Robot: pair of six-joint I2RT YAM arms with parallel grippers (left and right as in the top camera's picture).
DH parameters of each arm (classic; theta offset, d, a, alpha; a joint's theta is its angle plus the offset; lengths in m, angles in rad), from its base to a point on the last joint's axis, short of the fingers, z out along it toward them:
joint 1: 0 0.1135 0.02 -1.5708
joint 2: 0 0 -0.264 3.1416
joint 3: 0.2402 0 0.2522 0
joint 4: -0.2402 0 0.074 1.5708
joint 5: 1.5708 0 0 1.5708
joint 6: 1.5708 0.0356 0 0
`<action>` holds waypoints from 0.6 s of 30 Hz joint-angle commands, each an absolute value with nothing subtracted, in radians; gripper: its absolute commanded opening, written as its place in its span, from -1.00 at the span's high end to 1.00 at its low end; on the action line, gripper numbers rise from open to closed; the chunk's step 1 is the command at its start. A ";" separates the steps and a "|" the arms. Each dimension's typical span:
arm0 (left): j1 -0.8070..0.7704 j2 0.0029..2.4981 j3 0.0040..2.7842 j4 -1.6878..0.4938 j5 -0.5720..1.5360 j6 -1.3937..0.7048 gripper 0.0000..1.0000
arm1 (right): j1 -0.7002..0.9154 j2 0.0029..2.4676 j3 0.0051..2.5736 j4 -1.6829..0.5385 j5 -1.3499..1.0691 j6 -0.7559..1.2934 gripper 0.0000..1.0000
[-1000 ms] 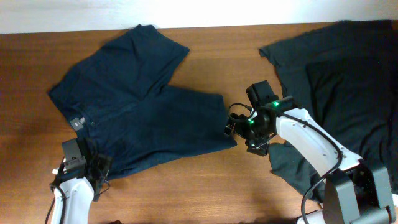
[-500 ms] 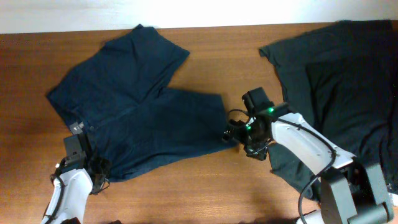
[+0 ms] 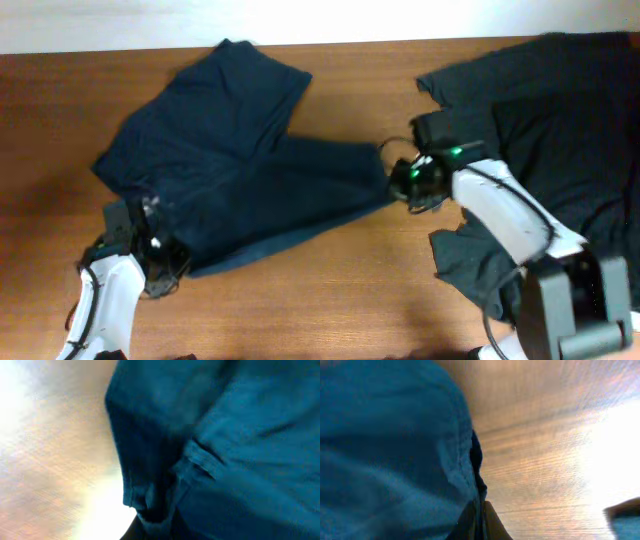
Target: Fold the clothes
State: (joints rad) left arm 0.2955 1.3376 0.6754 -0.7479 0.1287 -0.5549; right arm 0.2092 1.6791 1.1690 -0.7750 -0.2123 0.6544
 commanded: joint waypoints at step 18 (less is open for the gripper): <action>-0.006 1.131 1.190 -1.459 0.046 -0.485 1.00 | -0.200 1.223 1.379 -1.032 -0.106 0.302 0.92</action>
State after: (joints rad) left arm -0.0525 1.1366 1.1965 -1.4963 0.3168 -0.4915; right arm -0.1703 1.1835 1.3563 -1.1976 -0.2554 0.3950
